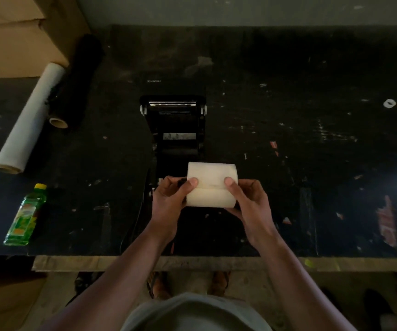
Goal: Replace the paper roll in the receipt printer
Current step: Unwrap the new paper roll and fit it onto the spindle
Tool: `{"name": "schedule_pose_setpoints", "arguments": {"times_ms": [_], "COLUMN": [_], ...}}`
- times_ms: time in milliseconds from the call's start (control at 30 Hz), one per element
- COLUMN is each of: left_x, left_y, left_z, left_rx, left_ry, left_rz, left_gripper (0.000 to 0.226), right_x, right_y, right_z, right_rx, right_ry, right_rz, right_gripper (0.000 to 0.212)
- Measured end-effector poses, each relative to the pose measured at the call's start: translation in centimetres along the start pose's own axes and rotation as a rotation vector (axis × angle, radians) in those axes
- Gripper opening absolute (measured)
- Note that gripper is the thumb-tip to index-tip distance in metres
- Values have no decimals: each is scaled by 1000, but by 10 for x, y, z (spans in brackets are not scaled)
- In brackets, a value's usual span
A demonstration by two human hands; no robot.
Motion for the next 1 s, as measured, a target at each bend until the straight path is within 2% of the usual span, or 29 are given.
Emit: {"name": "schedule_pose_setpoints", "arguments": {"times_ms": [167,233,333,433,500,600,667,700,767,867,1000], "left_x": [8,12,18,28,43,70,83,87,91,93,91], "left_y": [-9,-12,-15,-19,-27,-61,-82,-90,-105,-123,-146], "left_z": [35,54,82,110,124,159,168,170,176,194,217], "left_rx": [134,174,278,251,282,612,941,1090,1289,1428,1562], "left_ry": [-12,-29,-74,-190,-206,-189,-283,-354,-465,-549,-690], "left_rz": [59,52,66,34,-17,35,176,241,320,406,432], "left_gripper": [26,34,62,61,57,31,10,10,19,32,52], "right_x": [15,23,34,45,51,71,76,76,75,75,76], "right_y": [-2,-7,-15,-29,-38,-47,-49,-50,-50,-46,-35], "right_z": [-25,-39,-61,-85,-102,-144,-154,-154,-153,-159,-172], "right_rx": [104,138,204,335,415,463,485,495,500,511,518], "right_ry": [113,158,175,182,202,279,293,287,273,298,336], "right_rz": [63,77,123,160,164,149,141,141,141,149,171], "right_gripper": [89,86,76,64,60,60,59,62,70,77,71]}}
Point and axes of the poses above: each hand's wrist, its own x-axis towards the middle knuckle, its own z-axis out of the palm, y = z × x, the point moved 4 cm from there along x, towards the middle knuckle, and after that the axes turned 10 degrees about y, right-handed, at the moved point
